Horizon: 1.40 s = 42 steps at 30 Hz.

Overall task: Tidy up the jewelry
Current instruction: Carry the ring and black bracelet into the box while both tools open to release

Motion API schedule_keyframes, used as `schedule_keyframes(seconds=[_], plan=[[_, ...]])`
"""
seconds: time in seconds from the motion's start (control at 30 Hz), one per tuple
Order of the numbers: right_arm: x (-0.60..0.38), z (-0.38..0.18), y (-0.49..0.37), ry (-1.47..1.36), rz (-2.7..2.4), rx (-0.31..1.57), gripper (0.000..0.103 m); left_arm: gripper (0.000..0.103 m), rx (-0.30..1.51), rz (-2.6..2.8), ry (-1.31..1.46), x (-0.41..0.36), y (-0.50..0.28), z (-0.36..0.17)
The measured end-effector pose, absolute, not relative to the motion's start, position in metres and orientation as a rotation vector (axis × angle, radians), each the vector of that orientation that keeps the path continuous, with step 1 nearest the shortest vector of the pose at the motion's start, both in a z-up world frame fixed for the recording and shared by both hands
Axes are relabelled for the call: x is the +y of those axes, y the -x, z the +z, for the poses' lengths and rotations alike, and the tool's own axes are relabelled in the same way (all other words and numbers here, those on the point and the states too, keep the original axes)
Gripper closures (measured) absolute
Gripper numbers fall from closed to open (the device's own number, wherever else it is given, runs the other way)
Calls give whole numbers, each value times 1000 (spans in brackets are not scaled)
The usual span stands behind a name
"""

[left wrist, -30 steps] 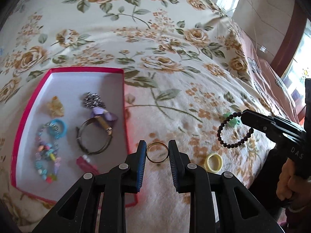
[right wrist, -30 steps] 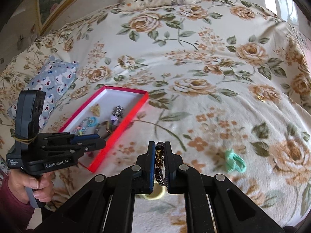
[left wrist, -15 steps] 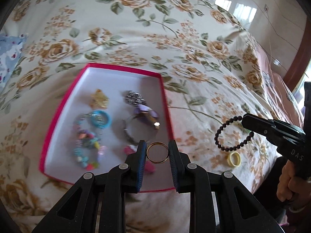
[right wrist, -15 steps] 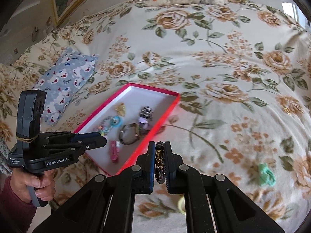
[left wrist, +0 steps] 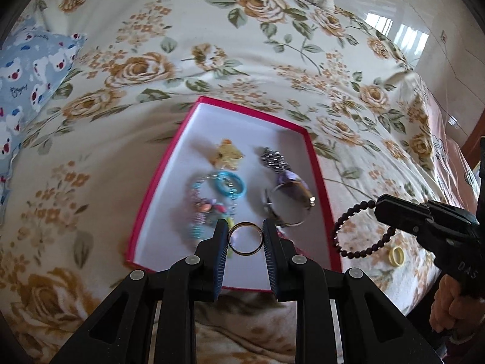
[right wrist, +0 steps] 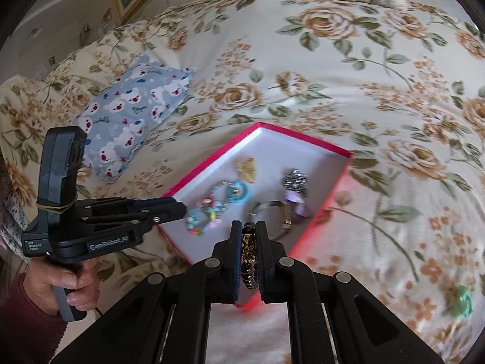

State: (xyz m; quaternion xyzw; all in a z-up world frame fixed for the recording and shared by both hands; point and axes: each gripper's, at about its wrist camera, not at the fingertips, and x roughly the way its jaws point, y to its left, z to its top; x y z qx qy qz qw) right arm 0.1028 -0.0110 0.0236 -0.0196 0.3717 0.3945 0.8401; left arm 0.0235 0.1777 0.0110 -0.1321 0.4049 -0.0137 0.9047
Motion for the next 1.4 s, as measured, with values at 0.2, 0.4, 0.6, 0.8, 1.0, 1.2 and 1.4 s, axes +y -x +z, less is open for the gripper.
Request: schedule_keyframes(seconds=[0.2,0.4,0.6,0.8,1.0,1.2,1.4], plan=[[23,18,-104,43,898,807,95,81,846,6,270,189,-27,5],[49,4,-113,33,933,848,95,81,864,35,260,198,-35,-4],[55,-20,-124,42,904,899,95,81,892,40,265,201,-48,-21],[46,-33,-134,44,851,925,95,80,920,37,254,199,-60,-34],[43,-42,-139,49,826,943,95,80,929,42,246,198,-67,-40],[44,-48,-139,68,815,948,95,80,935,44,238,196,-67,-45],[42,-52,-141,58,809,959,95,79,936,45,244,195,-67,-46]])
